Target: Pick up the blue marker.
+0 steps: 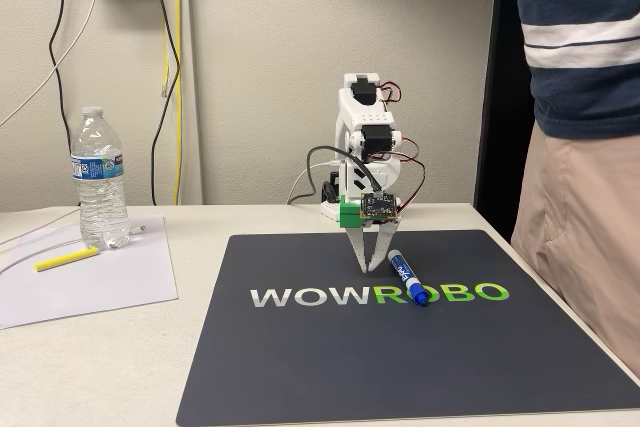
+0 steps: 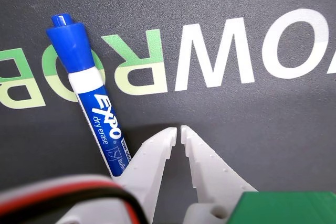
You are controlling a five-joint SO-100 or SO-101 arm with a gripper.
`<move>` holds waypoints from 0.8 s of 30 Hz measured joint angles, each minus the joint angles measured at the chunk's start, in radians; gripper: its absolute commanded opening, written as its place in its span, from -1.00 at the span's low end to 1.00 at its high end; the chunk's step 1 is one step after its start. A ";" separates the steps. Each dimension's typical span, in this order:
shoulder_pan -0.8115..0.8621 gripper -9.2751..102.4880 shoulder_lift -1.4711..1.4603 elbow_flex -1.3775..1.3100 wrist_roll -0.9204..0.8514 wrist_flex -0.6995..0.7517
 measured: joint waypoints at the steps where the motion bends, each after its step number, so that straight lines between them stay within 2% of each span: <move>1: 0.000 -0.83 0.005 0.000 0.000 0.000; 24: 0.011 -0.83 0.337 0.002 -0.002 0.150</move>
